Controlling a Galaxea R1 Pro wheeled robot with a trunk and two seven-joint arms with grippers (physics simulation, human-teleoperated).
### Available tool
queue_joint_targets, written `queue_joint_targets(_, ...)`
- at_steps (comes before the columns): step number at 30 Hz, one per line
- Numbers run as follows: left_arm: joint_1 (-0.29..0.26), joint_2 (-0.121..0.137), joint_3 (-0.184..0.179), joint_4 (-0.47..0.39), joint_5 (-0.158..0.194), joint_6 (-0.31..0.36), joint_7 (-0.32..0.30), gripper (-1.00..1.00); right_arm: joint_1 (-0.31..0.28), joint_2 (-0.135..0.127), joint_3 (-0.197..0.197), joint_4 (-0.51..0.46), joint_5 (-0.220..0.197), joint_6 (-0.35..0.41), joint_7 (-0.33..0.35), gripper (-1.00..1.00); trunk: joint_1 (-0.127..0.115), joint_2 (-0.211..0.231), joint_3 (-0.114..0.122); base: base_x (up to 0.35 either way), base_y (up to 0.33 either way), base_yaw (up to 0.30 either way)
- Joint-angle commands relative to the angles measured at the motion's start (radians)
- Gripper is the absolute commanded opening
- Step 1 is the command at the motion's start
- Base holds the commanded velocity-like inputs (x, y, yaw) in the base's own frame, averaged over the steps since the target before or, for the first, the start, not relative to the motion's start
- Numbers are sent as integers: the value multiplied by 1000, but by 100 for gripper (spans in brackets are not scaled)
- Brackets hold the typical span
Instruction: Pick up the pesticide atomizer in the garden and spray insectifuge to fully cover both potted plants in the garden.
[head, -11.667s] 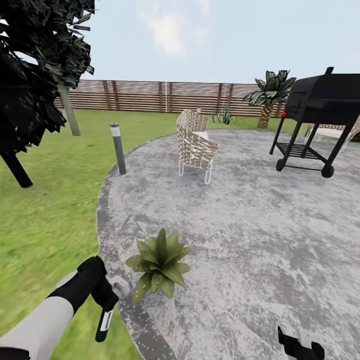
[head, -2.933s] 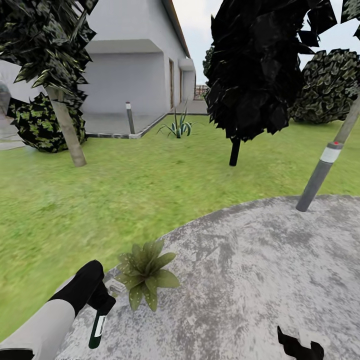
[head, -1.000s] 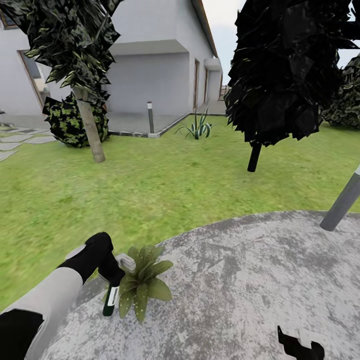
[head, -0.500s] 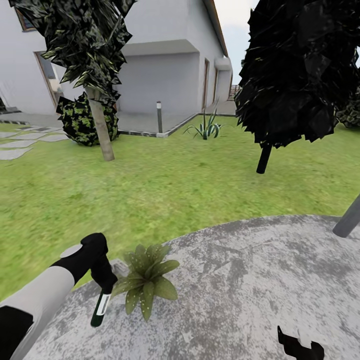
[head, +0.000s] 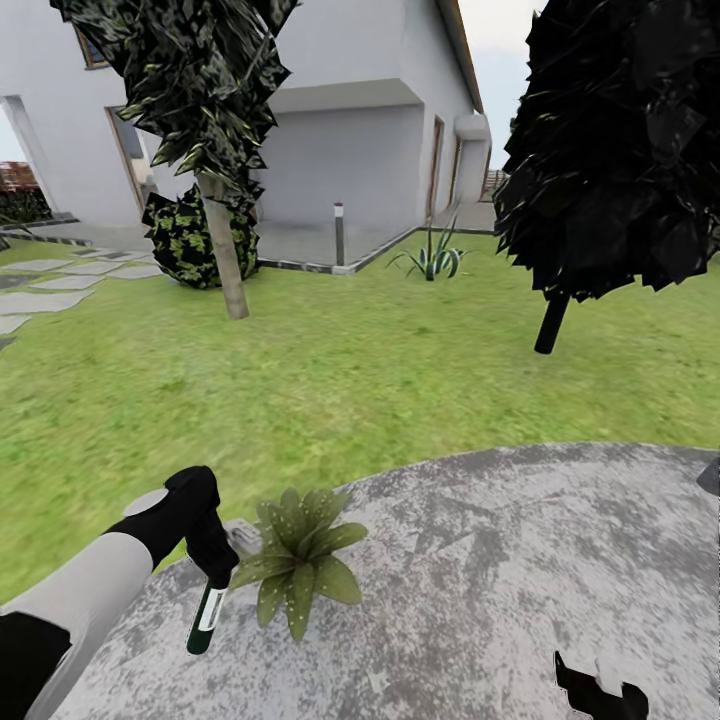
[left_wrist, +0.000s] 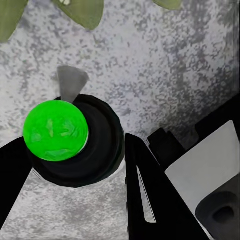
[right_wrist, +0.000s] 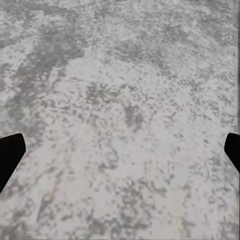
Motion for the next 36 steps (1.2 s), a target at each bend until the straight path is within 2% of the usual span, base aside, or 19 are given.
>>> queue_joint_targets(1,-1,0,-3,-2,-8,10,-10,-100,-1,0,-8,1,2,-4,8,100,0,0,-1,149,-256,0)
queue_joint_targets(10,-2,0,-2,-2,-10,10,-10,-100,-1,1,-8,1,2,-4,8,100,0,0,-1,140,-257,197)
queue_joint_targets(15,-5,0,-2,-3,-11,11,-10,-100,-1,1,-8,1,2,-4,8,100,0,0,-1,-39,-243,277)
queue_joint_targets(21,-14,1,-2,-4,-10,11,-10,-100,-1,0,-8,1,2,-4,8,100,0,0,-1,-5,-20,157)
queue_joint_targets(24,-16,-27,1,-16,-7,16,-24,-100,-1,0,-8,1,2,-4,8,100,0,0,-1,0,0,0)
queue_joint_targets(26,-17,-31,1,-16,-6,17,-24,-100,-1,0,-8,1,2,-4,8,100,0,0,-1,62,-73,0)
queue_joint_targets(27,-16,-44,1,-16,-9,15,-24,-100,-1,0,-8,1,2,-4,8,100,0,0,-1,56,-152,0)
queue_joint_targets(30,-17,-48,1,-17,-8,14,-24,-100,-1,0,-8,1,2,-4,8,100,0,0,-1,18,-48,-24)
queue_joint_targets(36,-35,-77,-1,-17,-8,11,-27,-100,-1,0,-8,2,2,-4,8,100,0,0,-1,2,-5,-228)
